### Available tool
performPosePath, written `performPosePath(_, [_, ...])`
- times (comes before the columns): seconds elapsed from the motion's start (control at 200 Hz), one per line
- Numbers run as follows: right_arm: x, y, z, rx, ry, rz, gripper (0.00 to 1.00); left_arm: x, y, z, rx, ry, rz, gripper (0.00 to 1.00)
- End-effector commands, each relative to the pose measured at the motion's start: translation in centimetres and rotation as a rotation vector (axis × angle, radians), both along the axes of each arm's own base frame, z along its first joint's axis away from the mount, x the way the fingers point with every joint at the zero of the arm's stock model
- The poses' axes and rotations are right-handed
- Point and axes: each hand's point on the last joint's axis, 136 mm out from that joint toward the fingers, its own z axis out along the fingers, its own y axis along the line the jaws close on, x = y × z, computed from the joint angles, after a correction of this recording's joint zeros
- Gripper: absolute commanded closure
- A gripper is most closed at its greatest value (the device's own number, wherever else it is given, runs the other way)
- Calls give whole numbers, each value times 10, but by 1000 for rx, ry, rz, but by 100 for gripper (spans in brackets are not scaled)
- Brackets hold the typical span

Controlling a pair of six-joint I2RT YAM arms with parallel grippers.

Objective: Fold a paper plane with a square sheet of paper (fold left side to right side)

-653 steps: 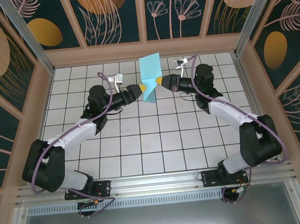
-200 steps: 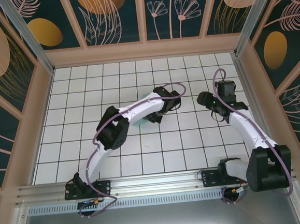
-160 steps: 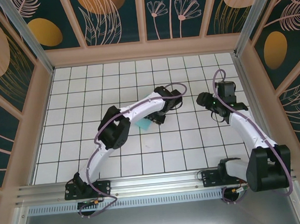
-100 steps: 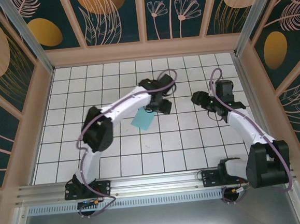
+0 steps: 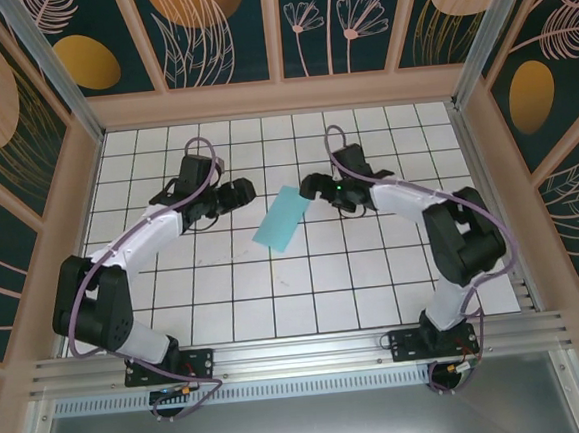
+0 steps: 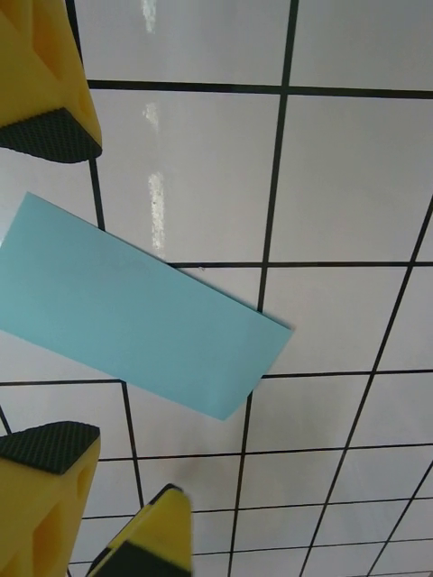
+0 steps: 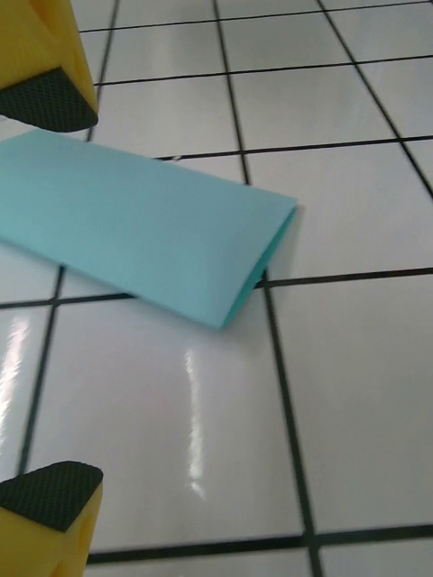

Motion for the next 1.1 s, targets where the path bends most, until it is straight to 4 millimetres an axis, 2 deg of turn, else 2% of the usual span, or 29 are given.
performPosePath(0.0, [13,-2,-13,-115,17,-73,1,13,-2,41,-92,-143,10,21])
performPosePath(0.03, [15,2,-16,-124,23,-72,1,8,2,30,-76,-123,14,20])
performPosePath(0.15, [23,13,-31,-148,53,-73,1,6,5,29,-59,-126,14,19])
performPosePath(0.17, [19,22,-34,-153,57,-56,1,6,5,29,-59,-125,14,19])
performPosePath(0.3, [20,39,-43,-157,75,-33,1,4,10,27,-44,-129,22,18])
performPosePath(0.601, [29,80,-41,-109,59,66,1,-3,17,19,-13,-119,34,16])
performPosePath(0.791, [41,106,-25,-90,-39,183,1,-7,19,14,-9,-110,40,16])
performPosePath(0.966, [45,102,-3,-115,-120,233,1,-13,14,8,-60,-94,32,16])
performPosePath(1.096, [43,74,3,-172,-122,197,1,-19,10,-1,-106,-74,32,16])
